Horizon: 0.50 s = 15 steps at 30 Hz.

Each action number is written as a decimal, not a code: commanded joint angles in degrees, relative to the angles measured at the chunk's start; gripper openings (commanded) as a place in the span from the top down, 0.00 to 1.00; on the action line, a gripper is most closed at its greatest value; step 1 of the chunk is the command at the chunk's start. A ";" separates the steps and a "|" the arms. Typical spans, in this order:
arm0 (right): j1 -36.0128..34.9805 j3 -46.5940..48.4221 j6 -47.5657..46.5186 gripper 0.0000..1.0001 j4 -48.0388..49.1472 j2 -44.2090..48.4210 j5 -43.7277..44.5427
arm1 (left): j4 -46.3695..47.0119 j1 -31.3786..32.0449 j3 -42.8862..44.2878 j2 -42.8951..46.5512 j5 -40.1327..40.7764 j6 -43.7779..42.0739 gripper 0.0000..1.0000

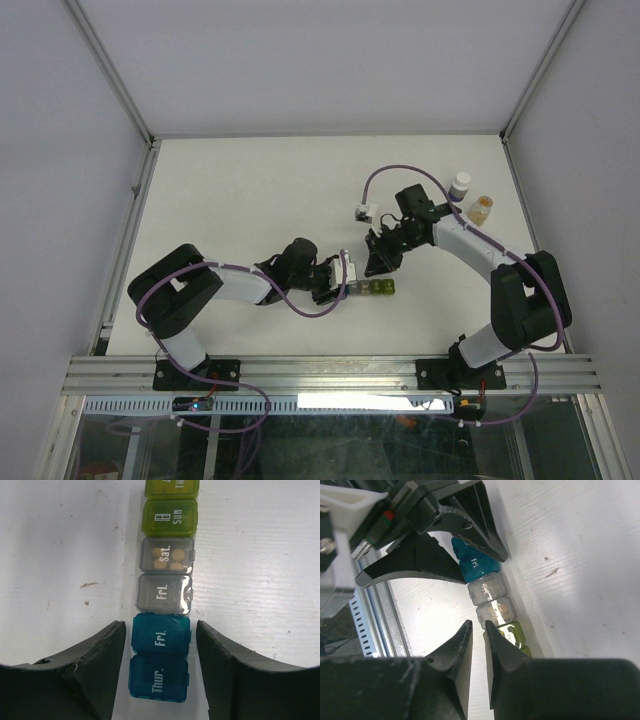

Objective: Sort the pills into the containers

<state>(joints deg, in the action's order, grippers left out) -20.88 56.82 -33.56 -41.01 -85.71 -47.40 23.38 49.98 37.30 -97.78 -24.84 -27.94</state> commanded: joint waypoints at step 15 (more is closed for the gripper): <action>8.23 -2.90 -8.55 0.47 -1.46 9.32 -8.10 | 14.98 0.38 -6.61 12.58 4.49 14.70 0.18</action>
<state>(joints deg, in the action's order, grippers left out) -12.80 55.72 -37.32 -42.70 -79.70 -53.28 32.18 50.28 32.51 -91.88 -21.52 -19.38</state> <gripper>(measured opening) 0.456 0.813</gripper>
